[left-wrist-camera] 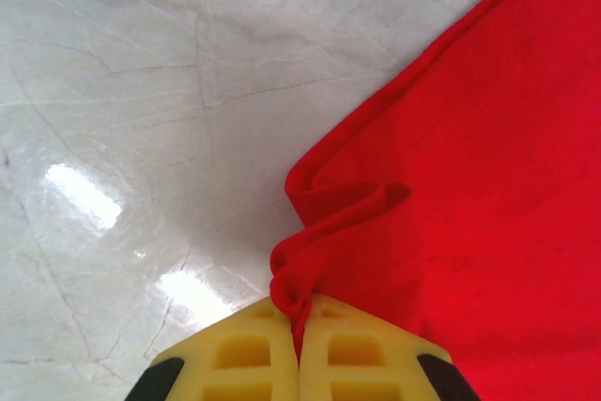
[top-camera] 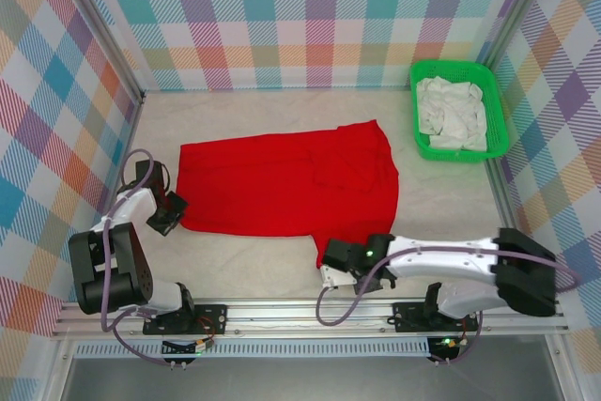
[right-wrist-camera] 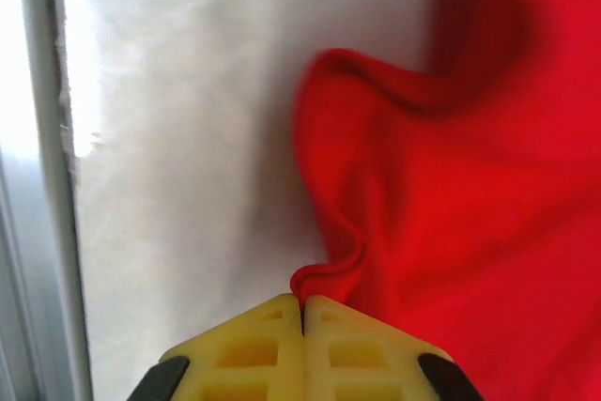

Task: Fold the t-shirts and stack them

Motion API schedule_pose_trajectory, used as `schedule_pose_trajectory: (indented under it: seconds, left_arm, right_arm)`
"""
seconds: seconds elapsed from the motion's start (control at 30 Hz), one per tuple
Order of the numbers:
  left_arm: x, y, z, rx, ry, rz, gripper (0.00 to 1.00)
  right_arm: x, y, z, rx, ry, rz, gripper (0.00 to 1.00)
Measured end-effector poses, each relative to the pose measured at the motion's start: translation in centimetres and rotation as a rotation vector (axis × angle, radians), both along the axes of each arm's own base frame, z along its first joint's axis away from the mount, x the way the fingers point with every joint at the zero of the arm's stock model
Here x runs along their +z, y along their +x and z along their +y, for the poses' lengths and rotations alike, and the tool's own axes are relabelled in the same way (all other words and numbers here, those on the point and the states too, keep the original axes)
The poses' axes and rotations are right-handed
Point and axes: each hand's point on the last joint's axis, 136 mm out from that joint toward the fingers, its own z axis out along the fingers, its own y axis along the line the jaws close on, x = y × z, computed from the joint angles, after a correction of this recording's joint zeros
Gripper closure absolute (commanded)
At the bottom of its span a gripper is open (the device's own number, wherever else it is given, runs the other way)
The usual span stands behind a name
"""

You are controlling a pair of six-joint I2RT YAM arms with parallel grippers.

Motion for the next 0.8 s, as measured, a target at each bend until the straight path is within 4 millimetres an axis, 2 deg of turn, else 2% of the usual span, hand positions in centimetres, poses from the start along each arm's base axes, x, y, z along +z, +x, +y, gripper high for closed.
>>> schedule_pose_trajectory:
  seconds: [0.2, 0.3, 0.47, 0.63, 0.8]
  left_arm:
    - [0.4, -0.5, 0.3, 0.006, 0.021, 0.008, 1.00]
    - [0.6, -0.9, 0.3, 0.008, 0.030, 0.017, 1.00]
    - [0.9, -1.7, 0.5, 0.012, 0.042, 0.035, 1.00]
    - [1.1, -2.5, 0.5, 0.013, 0.045, 0.075, 1.00]
    - [2.6, -0.8, 1.0, 0.004, 0.056, 0.055, 1.00]
  right_arm:
    - [8.9, 2.8, -0.3, -0.130, 0.299, -0.245, 1.00]
    - [12.0, 4.0, -0.9, -0.162, 0.389, -0.355, 1.00]
    - [13.8, 6.5, -1.5, -0.225, 0.415, -0.470, 1.00]
    - [14.6, 10.4, -3.0, -0.348, 0.408, -0.534, 1.00]
    - [15.9, 13.7, -3.8, -0.405, 0.425, -0.552, 1.00]
